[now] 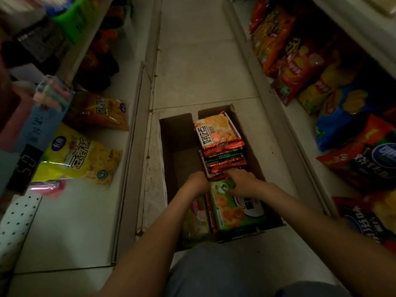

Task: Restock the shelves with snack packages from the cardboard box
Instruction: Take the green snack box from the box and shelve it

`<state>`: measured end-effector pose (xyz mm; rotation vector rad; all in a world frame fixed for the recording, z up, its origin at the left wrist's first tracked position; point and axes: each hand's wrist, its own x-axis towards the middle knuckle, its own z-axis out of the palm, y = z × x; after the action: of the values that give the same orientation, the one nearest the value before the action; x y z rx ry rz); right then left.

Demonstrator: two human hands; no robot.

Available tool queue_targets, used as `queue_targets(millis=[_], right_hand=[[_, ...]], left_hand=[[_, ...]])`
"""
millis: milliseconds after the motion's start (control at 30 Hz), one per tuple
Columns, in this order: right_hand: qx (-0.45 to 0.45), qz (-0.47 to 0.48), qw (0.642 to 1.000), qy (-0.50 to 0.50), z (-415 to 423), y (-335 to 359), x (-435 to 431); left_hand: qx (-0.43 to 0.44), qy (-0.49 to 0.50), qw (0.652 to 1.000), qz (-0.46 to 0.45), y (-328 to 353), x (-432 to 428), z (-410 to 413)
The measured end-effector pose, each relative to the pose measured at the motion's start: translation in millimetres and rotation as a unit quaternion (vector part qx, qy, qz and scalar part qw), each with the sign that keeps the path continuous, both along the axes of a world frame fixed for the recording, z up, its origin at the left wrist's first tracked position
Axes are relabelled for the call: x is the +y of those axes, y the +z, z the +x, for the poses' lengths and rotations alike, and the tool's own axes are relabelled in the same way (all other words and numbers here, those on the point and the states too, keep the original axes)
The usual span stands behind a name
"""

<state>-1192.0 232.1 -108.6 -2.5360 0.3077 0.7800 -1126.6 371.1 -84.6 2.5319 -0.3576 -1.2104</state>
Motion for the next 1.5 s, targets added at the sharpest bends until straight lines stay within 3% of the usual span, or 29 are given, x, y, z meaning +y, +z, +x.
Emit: queue_targets(millis=[300, 667, 933, 1133, 1233, 1500], right_hand=[[0.016, -0.053, 0.998, 0.029, -10.0, -16.5, -7.0], [-0.002, -0.004, 1.0, -0.001, -6.3, -9.1, -11.4], [-0.071, 0.111, 0.989, -0.064, -9.9, -2.0, -15.5], [-0.15, 0.301, 0.916, -0.22, -7.2, 8.7, -17.6], [-0.115, 0.403, 0.855, -0.306, -6.7, 9.6, -20.0], [-0.023, 0.514, 0.793, -0.327, -5.6, 15.5, -15.2]], left_hand=[[0.116, 0.14, 0.983, -0.022, -14.5, -24.0, -13.1], [0.268, 0.262, 0.923, -0.086, -18.2, -8.9, -12.7], [0.236, 0.233, 0.936, -0.12, -5.2, 3.4, -2.2], [0.206, 0.26, 0.929, -0.165, 18.3, 25.7, 20.9], [0.201, 0.291, 0.914, -0.2, 25.6, 34.3, 26.4], [0.238, 0.428, 0.775, -0.399, 28.0, 30.0, 15.4]])
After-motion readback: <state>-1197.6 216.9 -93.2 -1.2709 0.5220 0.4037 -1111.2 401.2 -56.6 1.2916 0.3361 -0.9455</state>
